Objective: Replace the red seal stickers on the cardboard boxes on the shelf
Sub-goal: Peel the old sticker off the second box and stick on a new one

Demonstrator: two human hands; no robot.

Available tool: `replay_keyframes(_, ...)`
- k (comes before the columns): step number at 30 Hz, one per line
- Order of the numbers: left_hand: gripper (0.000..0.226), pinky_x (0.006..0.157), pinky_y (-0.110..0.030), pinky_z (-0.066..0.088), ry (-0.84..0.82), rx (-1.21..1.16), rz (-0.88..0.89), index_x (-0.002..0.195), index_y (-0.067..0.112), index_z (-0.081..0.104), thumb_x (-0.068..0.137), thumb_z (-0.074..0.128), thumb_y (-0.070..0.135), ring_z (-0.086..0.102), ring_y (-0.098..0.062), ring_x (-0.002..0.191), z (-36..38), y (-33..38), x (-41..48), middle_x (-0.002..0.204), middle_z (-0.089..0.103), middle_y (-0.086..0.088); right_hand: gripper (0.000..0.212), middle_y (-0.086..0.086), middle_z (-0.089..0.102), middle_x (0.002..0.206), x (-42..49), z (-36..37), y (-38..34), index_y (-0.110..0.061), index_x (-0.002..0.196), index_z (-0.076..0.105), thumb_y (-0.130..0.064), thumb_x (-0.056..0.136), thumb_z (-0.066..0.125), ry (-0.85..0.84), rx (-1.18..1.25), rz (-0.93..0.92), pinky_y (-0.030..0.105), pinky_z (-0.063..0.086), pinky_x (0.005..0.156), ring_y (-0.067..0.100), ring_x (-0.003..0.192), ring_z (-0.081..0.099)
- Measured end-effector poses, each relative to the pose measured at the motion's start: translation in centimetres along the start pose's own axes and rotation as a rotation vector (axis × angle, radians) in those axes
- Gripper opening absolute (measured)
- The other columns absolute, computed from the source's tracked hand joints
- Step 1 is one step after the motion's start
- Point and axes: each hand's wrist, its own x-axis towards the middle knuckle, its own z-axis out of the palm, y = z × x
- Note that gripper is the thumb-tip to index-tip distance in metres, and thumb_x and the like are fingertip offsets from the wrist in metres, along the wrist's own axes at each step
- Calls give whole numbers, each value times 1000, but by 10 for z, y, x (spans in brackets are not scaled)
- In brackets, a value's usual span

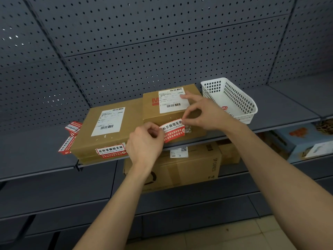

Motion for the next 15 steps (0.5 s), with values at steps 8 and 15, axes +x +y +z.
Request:
replay_keyframes(8,6,116,-52,31,161,201,326,84,35,82,87,81,40,41,-30,140,5,-4,13,139,56,-2,11,-10,31,173,-7,-4,7,-36,80,80,-41,84,89,98,-277,-110,39,-11,131,6,163,7)
replay_keyframes(15,10,127,-57,20,84,249,388,81,26,82,87,81,34,31,-28,156,32,-21,10,159,48,-4,15,-21,18,176,-9,29,33,-46,71,75,-53,78,85,162,-359,-38,65,9,131,11,166,1)
